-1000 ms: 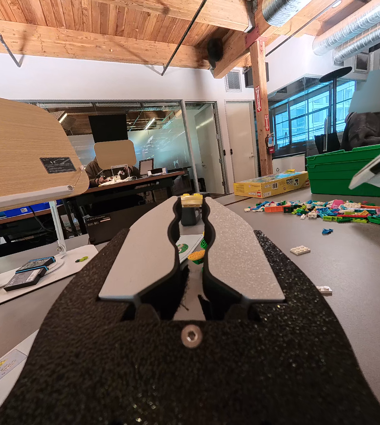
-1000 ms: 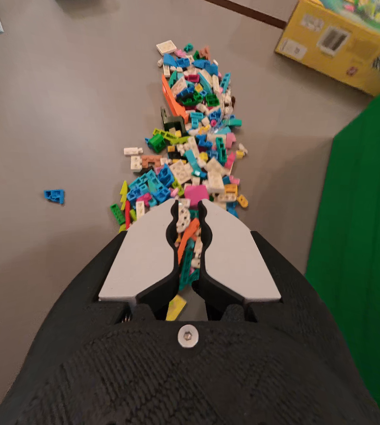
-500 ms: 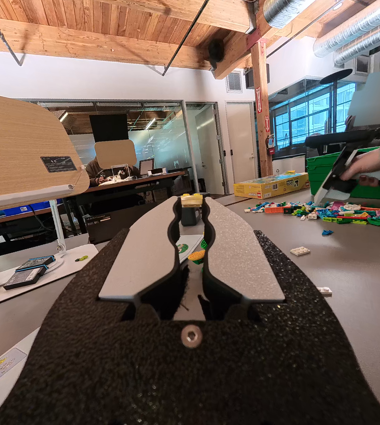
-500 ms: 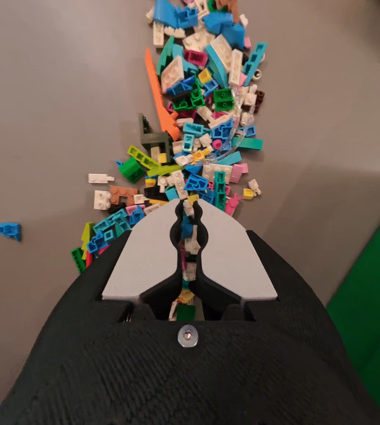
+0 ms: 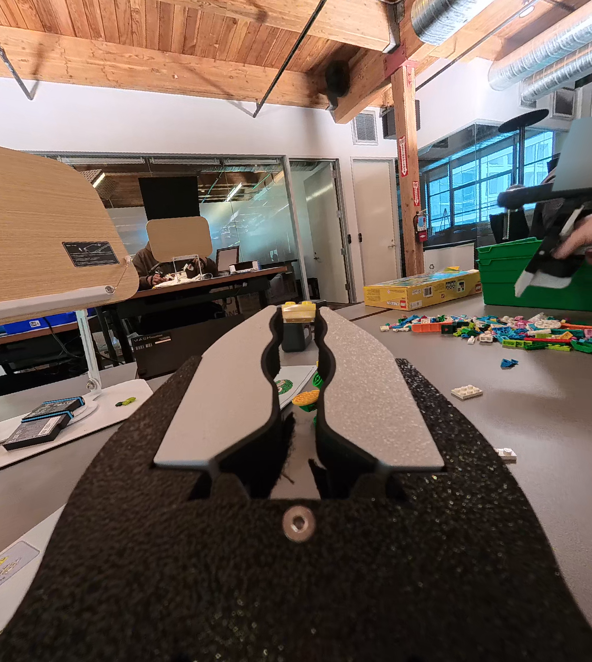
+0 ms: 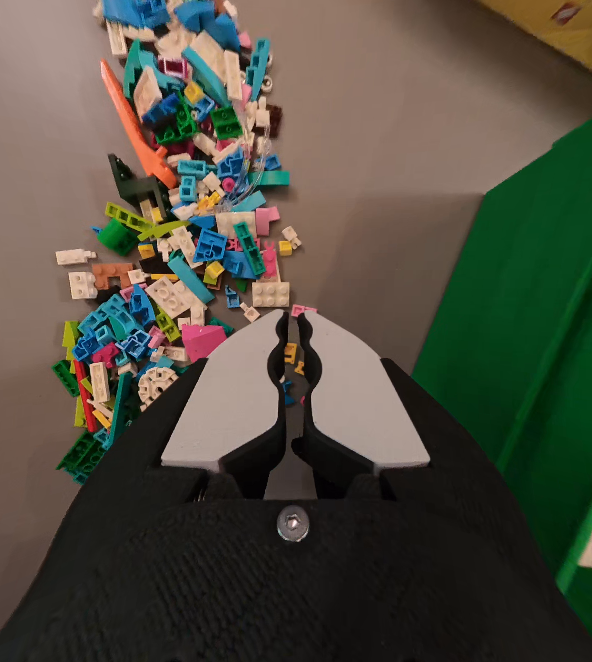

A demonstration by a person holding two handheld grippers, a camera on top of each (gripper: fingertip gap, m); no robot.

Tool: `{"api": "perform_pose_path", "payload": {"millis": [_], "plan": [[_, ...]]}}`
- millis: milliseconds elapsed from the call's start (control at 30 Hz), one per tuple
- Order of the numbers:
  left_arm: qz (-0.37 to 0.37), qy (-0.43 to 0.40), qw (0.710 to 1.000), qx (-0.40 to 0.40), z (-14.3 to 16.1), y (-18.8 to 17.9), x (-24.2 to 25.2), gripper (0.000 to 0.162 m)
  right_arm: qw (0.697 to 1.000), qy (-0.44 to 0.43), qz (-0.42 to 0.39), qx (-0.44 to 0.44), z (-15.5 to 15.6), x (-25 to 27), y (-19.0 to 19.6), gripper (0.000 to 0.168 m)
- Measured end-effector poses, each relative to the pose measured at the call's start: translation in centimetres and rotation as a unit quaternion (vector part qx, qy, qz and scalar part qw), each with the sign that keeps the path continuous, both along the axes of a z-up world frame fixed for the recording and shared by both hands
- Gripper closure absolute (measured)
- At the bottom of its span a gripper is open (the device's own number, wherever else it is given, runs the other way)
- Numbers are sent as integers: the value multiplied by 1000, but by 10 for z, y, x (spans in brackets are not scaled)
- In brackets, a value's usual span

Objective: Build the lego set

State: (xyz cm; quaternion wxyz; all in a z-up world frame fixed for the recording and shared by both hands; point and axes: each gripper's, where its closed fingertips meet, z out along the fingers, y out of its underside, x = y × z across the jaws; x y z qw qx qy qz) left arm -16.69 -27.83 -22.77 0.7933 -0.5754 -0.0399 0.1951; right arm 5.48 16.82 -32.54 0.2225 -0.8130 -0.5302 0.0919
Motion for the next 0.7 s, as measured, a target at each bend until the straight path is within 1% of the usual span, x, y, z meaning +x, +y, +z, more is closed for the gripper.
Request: {"api": "perform_pose_path", "payload": {"millis": [100, 200, 300, 367, 467, 533, 633, 700], "plan": [[-1, 0, 1000, 0, 0, 0, 0, 146, 1000, 1, -4, 2, 1, 2, 2, 163], [-1, 1, 1000, -1, 0, 0, 1, 146, 999, -6, 4, -32, -8, 0, -7, 161], [0, 1, 1000, -1, 0, 0, 1, 146, 999, -16, 2, -46, -14, -1, -8, 160], [0, 1, 1000, -1, 0, 0, 0, 146, 997, -27, 1, -73, -18, -1, -13, 154], [0, 0, 1000, -1, 0, 0, 0, 146, 988, -61, 3, -139, -28, 6, -31, 145], [-1, 0, 1000, -1, 0, 0, 0, 146, 987, -81, 1, -141, -32, 12, -31, 143], [-1, 0, 1000, -1, 0, 0, 1, 146, 986, -83, -5, -147, -34, 15, -31, 143], [-1, 0, 1000, -1, 0, 0, 0, 146, 985, -80, -7, -152, -35, 15, -32, 149]]}}
